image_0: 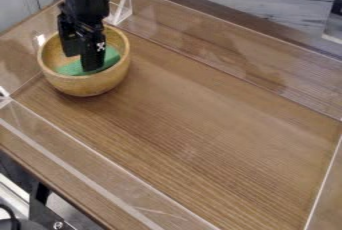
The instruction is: Put the green block in the brown bowl
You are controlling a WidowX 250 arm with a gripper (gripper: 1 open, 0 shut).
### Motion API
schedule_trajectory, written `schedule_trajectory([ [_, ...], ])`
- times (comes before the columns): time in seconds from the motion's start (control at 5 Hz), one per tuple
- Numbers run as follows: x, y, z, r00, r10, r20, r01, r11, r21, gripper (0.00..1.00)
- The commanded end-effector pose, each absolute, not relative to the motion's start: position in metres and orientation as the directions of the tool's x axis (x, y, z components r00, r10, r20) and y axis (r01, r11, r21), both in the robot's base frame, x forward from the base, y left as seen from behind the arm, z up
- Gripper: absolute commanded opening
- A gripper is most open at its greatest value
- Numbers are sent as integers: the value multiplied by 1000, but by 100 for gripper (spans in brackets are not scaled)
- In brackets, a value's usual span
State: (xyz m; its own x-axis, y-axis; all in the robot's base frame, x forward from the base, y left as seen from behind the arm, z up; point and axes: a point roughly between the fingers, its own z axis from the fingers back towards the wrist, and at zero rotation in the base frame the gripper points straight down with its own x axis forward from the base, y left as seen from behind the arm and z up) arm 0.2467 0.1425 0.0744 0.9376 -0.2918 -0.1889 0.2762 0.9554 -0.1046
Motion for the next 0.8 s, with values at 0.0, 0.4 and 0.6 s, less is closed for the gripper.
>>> schedule_trajectory([
  [0.0, 251, 139, 101, 956, -266, -123, 261, 964, -54, 100],
  [0.4, 256, 143, 111, 967, -237, -89, 233, 971, -48, 100],
  [0.6, 258, 138, 127, 958, -277, -75, 275, 960, -46, 100],
])
